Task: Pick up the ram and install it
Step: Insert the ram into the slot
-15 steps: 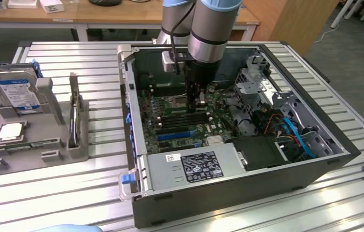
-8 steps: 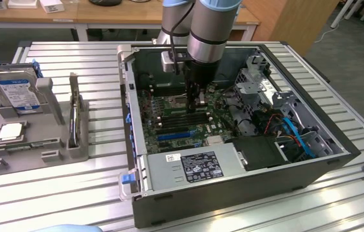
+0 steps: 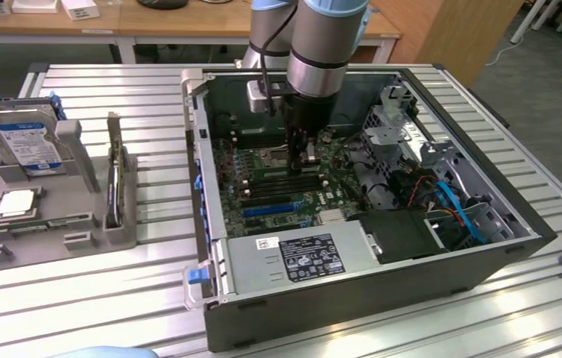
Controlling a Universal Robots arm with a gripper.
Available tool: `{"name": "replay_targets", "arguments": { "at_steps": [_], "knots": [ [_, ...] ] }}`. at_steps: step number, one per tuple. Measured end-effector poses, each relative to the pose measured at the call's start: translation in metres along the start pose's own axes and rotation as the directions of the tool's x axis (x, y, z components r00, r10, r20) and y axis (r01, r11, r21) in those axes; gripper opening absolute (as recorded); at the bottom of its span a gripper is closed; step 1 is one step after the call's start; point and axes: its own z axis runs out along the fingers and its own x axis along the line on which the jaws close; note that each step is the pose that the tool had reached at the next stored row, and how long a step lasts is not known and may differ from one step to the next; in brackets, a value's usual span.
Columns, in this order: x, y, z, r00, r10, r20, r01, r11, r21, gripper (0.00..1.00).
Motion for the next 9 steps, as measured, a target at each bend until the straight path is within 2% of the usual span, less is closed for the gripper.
{"name": "replay_targets", "arguments": {
  "at_steps": [9],
  "knots": [
    [0.0, 0.0001, 0.0017, 1.0, 0.001, 0.0, -0.001, 1.0, 0.0001, 0.14]
  ]
}}
